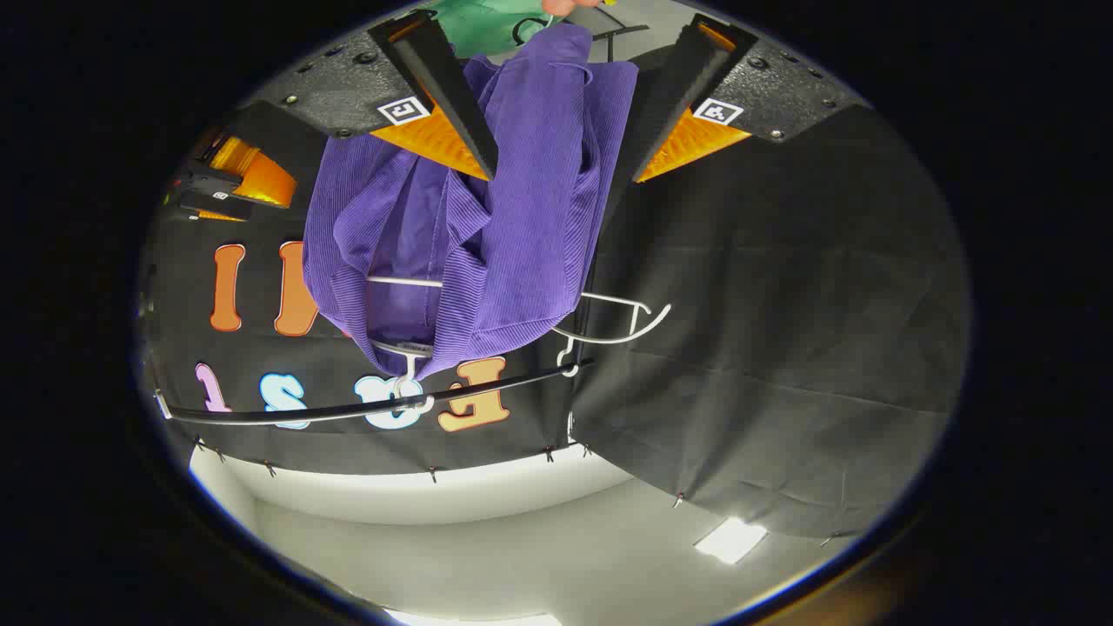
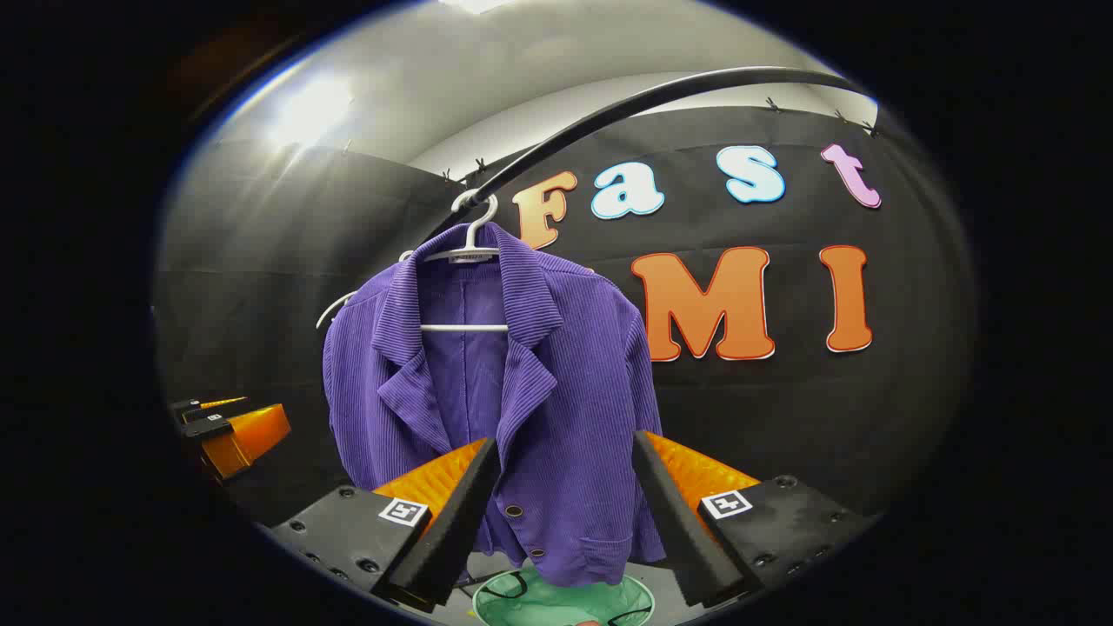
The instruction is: Grasp the clothes on the hanger with both hands and then place them into the laundry hamper below.
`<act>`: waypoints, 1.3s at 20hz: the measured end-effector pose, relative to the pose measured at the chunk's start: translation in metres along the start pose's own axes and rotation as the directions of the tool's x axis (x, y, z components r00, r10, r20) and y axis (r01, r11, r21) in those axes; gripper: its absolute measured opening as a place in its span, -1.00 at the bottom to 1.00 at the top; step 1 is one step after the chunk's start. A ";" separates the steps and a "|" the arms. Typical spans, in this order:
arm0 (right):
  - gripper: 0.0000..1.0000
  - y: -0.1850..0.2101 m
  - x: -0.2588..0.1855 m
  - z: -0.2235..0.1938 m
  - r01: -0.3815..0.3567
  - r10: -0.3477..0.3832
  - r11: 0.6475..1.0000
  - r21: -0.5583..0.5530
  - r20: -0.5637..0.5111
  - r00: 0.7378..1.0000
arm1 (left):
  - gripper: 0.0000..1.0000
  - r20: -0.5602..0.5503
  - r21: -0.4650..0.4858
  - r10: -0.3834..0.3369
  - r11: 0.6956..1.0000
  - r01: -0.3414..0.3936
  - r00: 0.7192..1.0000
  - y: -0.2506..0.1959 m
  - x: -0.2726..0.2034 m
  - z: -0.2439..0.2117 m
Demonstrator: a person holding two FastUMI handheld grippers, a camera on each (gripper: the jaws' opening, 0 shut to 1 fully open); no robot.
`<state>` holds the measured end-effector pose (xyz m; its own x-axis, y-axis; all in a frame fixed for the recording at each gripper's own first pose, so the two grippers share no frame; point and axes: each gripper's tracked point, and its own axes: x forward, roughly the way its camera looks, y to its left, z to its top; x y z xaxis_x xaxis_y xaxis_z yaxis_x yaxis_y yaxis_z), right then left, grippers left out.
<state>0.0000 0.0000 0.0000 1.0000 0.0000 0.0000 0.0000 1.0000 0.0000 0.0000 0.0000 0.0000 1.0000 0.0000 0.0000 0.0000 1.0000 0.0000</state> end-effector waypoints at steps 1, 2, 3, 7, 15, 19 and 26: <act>0.83 0.000 0.000 -0.001 -0.001 0.001 1.000 0.001 -0.001 1.000 | 0.82 0.001 0.001 0.000 1.000 0.000 1.000 0.001 0.002 -0.001; 0.83 -0.001 0.001 -0.001 0.000 0.000 1.000 0.002 -0.003 1.000 | 0.82 0.001 0.002 -0.001 1.000 0.001 1.000 0.000 0.002 0.000; 0.83 -0.002 0.001 -0.001 0.001 -0.001 1.000 0.003 -0.003 1.000 | 0.82 0.001 0.002 -0.002 1.000 0.002 1.000 -0.001 0.003 0.000; 0.97 -0.004 0.003 -0.002 0.005 -0.005 1.000 0.005 -0.006 1.000 | 0.82 0.010 0.001 -0.006 1.000 0.006 1.000 -0.003 0.009 0.002; 0.97 -0.001 0.008 -0.002 0.000 0.000 1.000 0.003 -0.001 1.000 | 0.82 0.037 -0.007 -0.007 1.000 0.007 0.999 0.000 0.017 0.010; 0.97 0.003 0.013 -0.002 -0.011 0.011 1.000 0.003 0.002 1.000 | 0.82 0.040 -0.018 -0.008 1.000 0.009 0.999 0.000 0.022 0.011; 0.97 0.025 0.058 -0.011 -0.071 0.071 0.997 -0.010 -0.011 0.997 | 0.82 0.040 -0.011 0.006 1.000 -0.005 0.999 0.005 0.028 0.010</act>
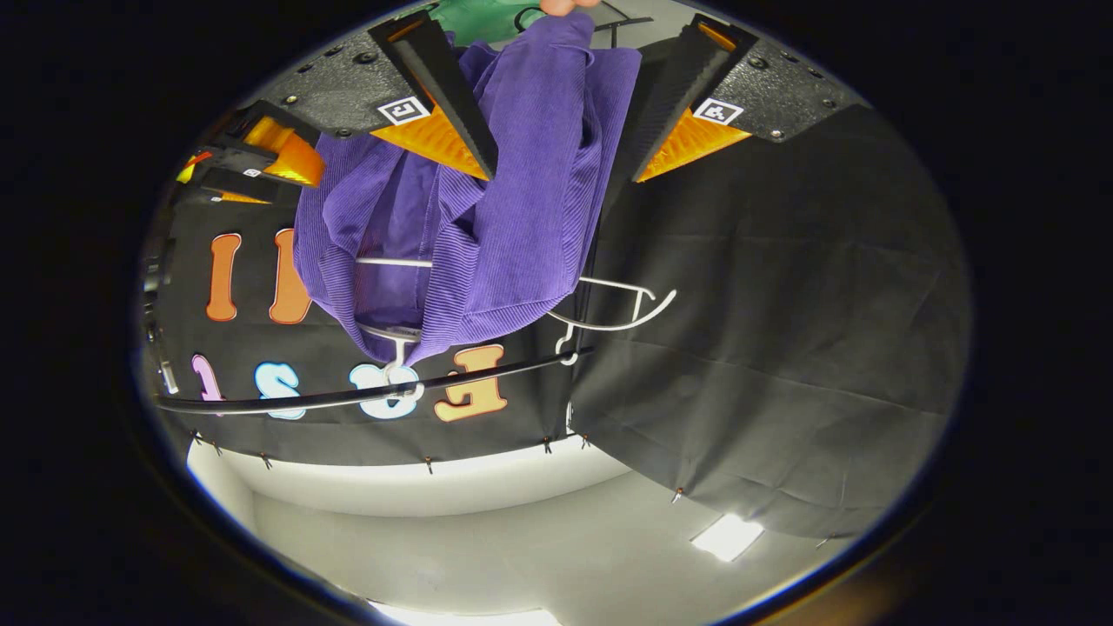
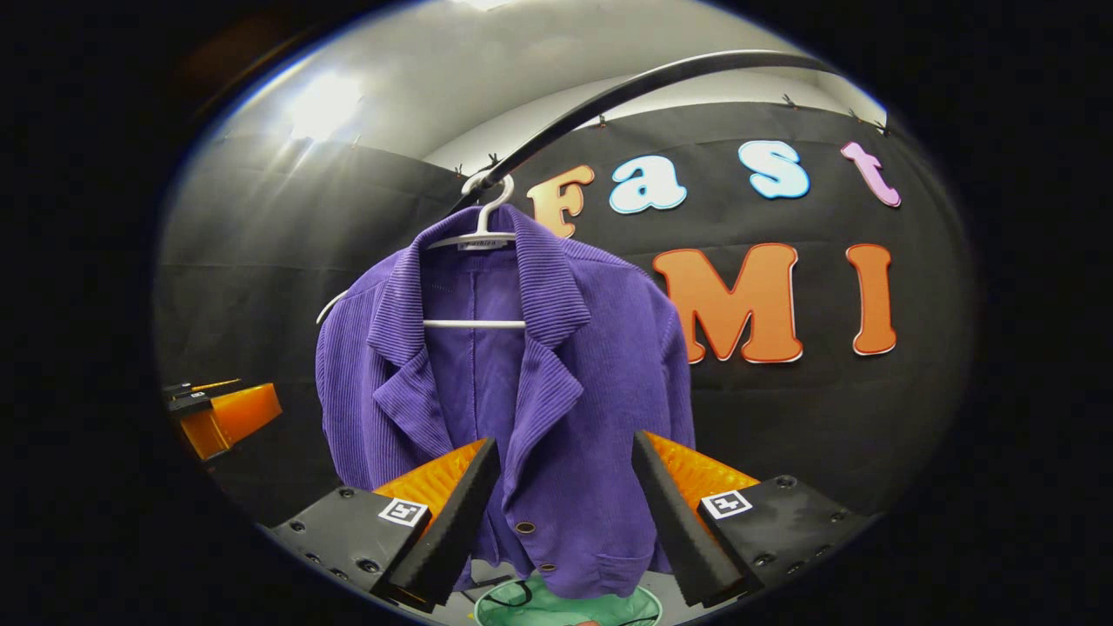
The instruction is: Grasp the clothes on the hanger with both hands and then place them into the laundry hamper below.
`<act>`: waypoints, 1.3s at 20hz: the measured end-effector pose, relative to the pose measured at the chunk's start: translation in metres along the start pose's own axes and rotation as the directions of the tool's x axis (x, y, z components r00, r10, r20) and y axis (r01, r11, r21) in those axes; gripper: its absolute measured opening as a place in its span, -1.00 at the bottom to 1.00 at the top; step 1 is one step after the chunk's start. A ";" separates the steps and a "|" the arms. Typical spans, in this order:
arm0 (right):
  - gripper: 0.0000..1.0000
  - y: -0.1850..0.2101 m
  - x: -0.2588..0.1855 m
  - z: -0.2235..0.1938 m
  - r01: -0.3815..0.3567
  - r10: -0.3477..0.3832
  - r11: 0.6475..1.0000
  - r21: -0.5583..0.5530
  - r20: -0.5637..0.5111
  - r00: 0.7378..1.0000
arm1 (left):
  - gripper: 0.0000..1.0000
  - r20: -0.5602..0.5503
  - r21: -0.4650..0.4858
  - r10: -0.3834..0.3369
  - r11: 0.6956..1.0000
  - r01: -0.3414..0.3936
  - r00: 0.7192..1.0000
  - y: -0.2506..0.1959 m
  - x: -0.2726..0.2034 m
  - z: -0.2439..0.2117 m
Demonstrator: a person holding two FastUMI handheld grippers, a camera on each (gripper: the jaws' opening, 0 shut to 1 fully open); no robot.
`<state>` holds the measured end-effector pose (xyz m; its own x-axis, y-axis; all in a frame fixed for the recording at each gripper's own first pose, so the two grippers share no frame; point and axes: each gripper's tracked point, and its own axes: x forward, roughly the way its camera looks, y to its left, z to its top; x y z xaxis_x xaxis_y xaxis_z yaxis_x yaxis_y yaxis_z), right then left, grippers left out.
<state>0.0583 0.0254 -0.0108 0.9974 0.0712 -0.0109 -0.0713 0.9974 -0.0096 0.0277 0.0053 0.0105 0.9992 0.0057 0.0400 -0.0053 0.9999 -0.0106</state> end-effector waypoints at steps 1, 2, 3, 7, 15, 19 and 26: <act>0.97 0.004 0.009 -0.002 -0.004 0.004 1.000 -0.002 -0.002 1.000 | 0.82 -0.001 0.003 0.005 1.000 -0.005 1.000 0.003 -0.001 0.000; 0.97 0.006 0.019 -0.003 -0.005 0.005 1.000 -0.008 -0.004 1.000 | 0.82 -0.003 0.007 0.011 1.000 -0.011 1.000 0.005 -0.003 0.000; 0.97 0.008 0.030 -0.006 -0.006 0.006 1.000 -0.011 -0.005 1.000 | 0.82 -0.005 0.011 0.017 1.000 -0.017 1.000 0.008 -0.004 -0.001; 0.97 0.017 0.071 -0.024 0.010 -0.011 1.000 -0.018 -0.031 0.999 | 0.82 -0.012 0.036 0.049 0.998 -0.049 0.999 0.019 -0.011 -0.001; 0.59 -0.020 0.114 -0.035 0.098 -0.098 0.995 -0.010 -0.028 0.995 | 0.82 -0.004 0.046 0.095 0.994 -0.094 0.995 0.035 -0.020 0.001; -0.76 -0.041 0.100 -0.025 0.102 -0.102 0.994 0.026 -0.004 0.995 | 0.82 -0.025 0.009 0.062 0.998 -0.061 0.998 0.025 -0.014 -0.009; -0.76 -0.058 0.034 0.024 0.082 -0.084 0.996 0.018 0.083 0.993 | 0.83 -0.055 -0.099 -0.141 0.986 0.135 0.988 -0.050 0.028 -0.025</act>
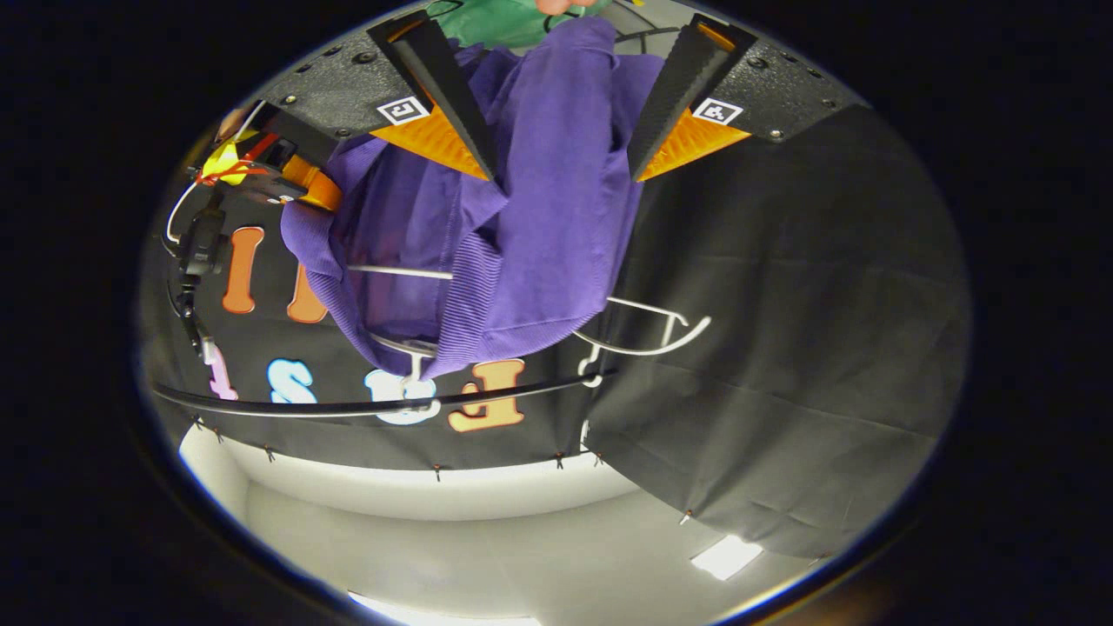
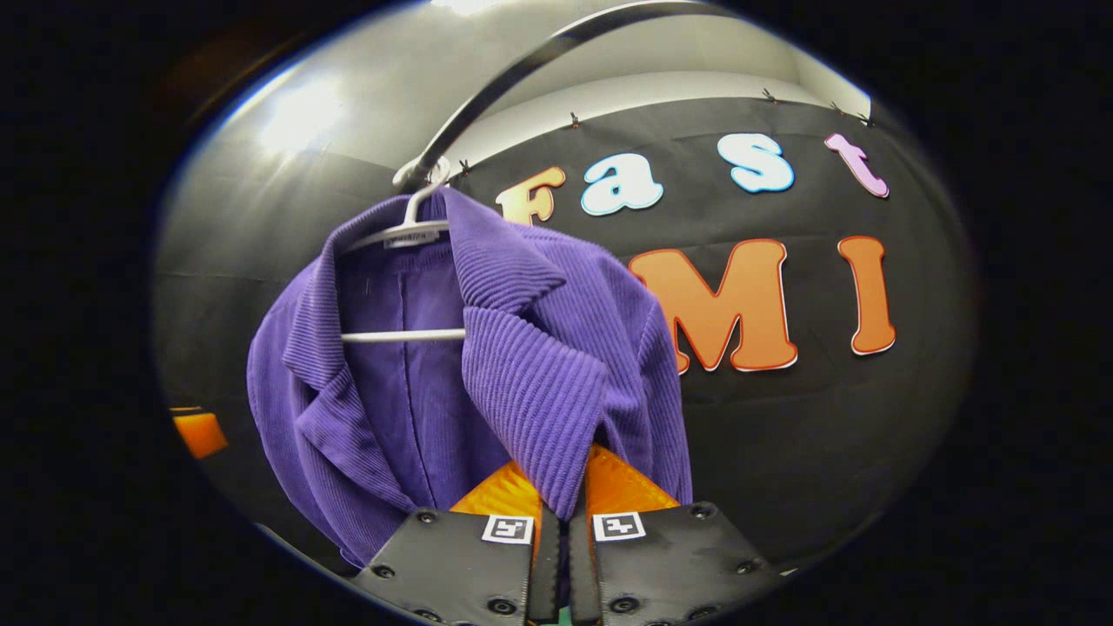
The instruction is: Grasp the clothes on the hanger with both hands and then place them into the laundry hamper below.
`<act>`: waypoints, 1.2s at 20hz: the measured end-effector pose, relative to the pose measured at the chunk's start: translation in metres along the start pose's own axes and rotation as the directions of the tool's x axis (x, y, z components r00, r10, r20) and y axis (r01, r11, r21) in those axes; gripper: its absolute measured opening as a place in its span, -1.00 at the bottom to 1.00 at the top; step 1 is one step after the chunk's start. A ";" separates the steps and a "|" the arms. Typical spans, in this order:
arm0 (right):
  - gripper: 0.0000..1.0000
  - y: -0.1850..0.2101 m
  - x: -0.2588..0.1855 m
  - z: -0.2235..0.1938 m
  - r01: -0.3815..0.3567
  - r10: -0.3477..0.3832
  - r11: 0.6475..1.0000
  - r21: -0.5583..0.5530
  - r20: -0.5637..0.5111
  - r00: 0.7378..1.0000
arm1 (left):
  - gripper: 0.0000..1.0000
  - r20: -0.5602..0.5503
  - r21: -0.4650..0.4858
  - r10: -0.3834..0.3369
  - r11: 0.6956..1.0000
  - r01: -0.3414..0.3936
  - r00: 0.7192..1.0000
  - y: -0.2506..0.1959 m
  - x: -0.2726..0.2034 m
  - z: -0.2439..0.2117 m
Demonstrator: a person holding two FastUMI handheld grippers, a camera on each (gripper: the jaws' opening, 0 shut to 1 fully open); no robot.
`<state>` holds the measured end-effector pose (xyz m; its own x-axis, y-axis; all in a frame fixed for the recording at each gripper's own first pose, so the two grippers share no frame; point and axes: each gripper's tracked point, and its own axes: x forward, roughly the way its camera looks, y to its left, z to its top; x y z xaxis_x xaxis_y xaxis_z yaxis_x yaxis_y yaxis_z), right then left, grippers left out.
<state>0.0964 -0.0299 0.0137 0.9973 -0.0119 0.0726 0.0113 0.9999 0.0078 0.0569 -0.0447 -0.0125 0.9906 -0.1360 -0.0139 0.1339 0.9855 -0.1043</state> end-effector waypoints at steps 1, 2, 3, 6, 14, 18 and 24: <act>-0.76 -0.002 -0.008 0.008 -0.009 0.009 1.000 -0.010 0.008 1.000 | 0.83 -0.009 -0.016 -0.026 1.000 0.026 1.000 -0.011 0.011 -0.005; -0.76 -0.004 -0.012 0.015 -0.012 0.013 1.000 -0.020 0.014 1.000 | 0.83 -0.016 -0.030 -0.050 0.998 0.049 0.999 -0.022 0.022 -0.009; -0.77 -0.005 -0.020 0.021 -0.019 0.019 0.999 -0.029 0.023 1.000 | 0.82 -0.022 -0.042 -0.067 0.997 0.066 0.998 -0.031 0.033 -0.014; -0.88 -0.008 -0.035 0.036 -0.032 0.033 0.999 -0.041 0.042 0.999 | 0.82 -0.023 -0.053 -0.080 0.996 0.079 0.997 -0.056 0.062 -0.025; -0.77 -0.014 -0.054 0.049 -0.053 0.054 0.998 -0.017 0.062 0.997 | 0.80 0.126 0.154 0.254 0.950 -0.272 0.959 -0.019 0.128 -0.042; -0.76 -0.018 -0.054 0.051 -0.052 0.053 0.998 -0.019 0.074 0.996 | 0.42 0.119 0.227 0.227 0.942 -0.249 0.967 -0.012 0.127 -0.045; -0.77 -0.032 -0.052 0.064 -0.003 0.007 0.999 -0.034 0.137 0.990 | -0.82 0.123 0.253 0.160 0.949 -0.187 0.979 0.010 0.081 -0.009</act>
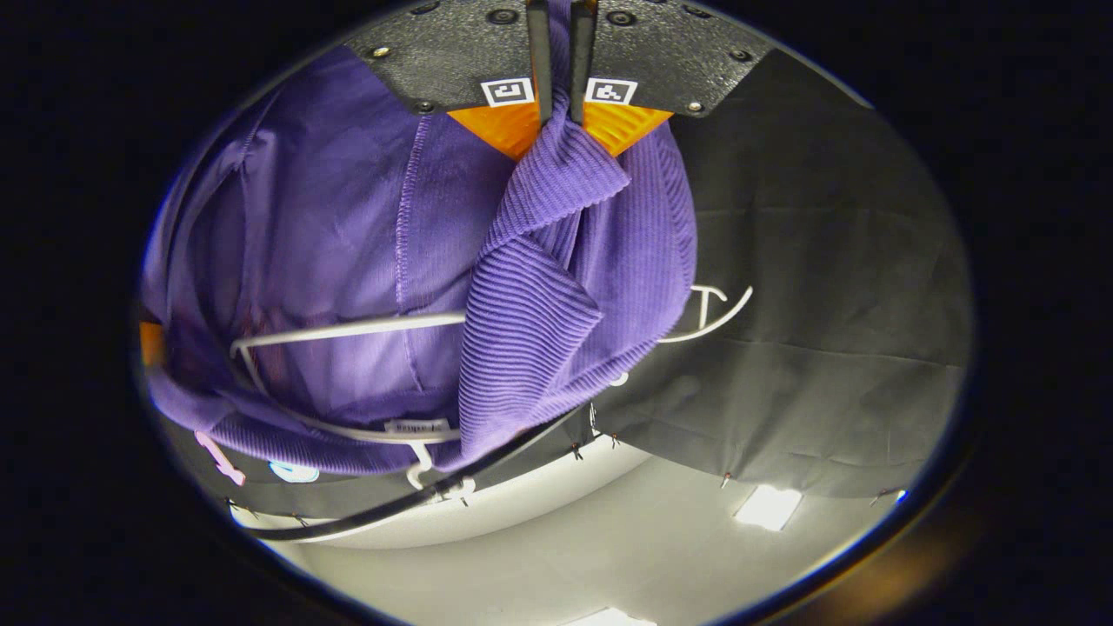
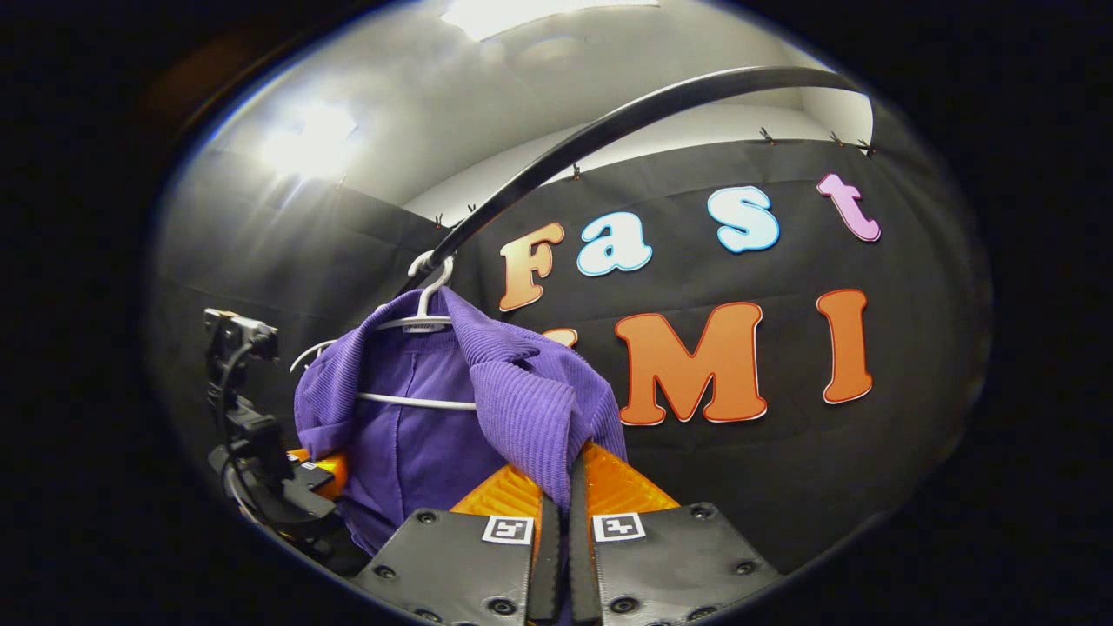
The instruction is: Grasp the clothes on the hanger with both hands and then place them into the laundry hamper below.
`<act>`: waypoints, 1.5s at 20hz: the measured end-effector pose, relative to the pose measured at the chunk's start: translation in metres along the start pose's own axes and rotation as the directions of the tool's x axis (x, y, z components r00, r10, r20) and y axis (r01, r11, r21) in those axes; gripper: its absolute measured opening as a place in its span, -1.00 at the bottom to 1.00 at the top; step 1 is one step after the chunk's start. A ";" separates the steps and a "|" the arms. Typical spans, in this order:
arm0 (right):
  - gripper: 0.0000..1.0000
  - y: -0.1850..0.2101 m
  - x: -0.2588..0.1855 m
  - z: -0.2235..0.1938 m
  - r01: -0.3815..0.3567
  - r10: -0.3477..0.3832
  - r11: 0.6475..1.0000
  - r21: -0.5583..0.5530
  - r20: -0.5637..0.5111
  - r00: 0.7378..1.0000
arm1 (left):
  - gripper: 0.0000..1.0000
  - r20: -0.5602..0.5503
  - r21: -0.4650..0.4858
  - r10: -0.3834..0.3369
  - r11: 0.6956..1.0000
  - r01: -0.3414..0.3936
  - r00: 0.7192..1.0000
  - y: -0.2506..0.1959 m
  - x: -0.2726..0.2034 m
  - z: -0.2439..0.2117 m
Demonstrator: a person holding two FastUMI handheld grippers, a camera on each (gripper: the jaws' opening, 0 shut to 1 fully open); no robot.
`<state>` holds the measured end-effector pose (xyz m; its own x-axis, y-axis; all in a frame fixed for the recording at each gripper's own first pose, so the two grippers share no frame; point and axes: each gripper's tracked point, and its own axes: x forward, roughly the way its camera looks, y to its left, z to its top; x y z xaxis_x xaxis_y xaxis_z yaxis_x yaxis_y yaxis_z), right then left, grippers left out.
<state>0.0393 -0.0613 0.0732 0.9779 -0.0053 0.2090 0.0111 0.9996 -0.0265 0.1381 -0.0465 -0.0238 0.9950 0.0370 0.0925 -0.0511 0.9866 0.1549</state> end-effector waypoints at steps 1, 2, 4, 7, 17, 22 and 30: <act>-0.76 -0.003 0.002 0.001 0.008 -0.008 1.000 -0.004 0.010 1.000 | -0.83 0.006 -0.001 -0.005 1.000 0.005 1.000 0.006 -0.010 0.008; -0.76 -0.006 0.004 0.003 0.016 -0.016 1.000 -0.008 0.022 1.000 | -0.83 0.011 -0.005 -0.018 1.000 0.018 1.000 0.010 -0.017 0.018; -0.77 -0.014 0.006 0.009 0.038 -0.037 0.999 -0.025 0.043 0.998 | -0.82 -0.006 -0.002 -0.077 0.997 0.077 0.997 0.013 -0.027 0.031; -0.76 -0.027 0.009 0.017 0.083 -0.080 0.995 -0.047 0.063 0.995 | -0.85 -0.019 -0.046 -0.188 0.981 0.187 0.982 0.015 -0.045 0.054; -0.77 -0.045 0.016 0.035 0.158 -0.155 0.987 -0.031 0.087 0.984 | -0.88 0.154 -0.044 -0.139 0.988 0.147 0.978 0.084 -0.042 0.169; -0.77 -0.051 0.021 0.041 0.166 -0.164 0.986 -0.008 0.085 0.983 | -0.87 0.206 -0.189 -0.031 0.979 0.071 0.978 0.123 0.022 0.182; -0.76 -0.037 0.030 0.039 0.108 -0.110 0.993 0.040 0.068 0.992 | -0.77 0.052 -0.339 -0.126 0.931 0.136 0.991 0.156 0.123 0.076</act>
<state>0.0605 -0.0974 0.1182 0.9541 -0.1136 0.2770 0.1082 0.9935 0.0348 0.2456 0.0996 0.0864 0.9878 -0.0957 0.1229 0.1166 0.9774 -0.1764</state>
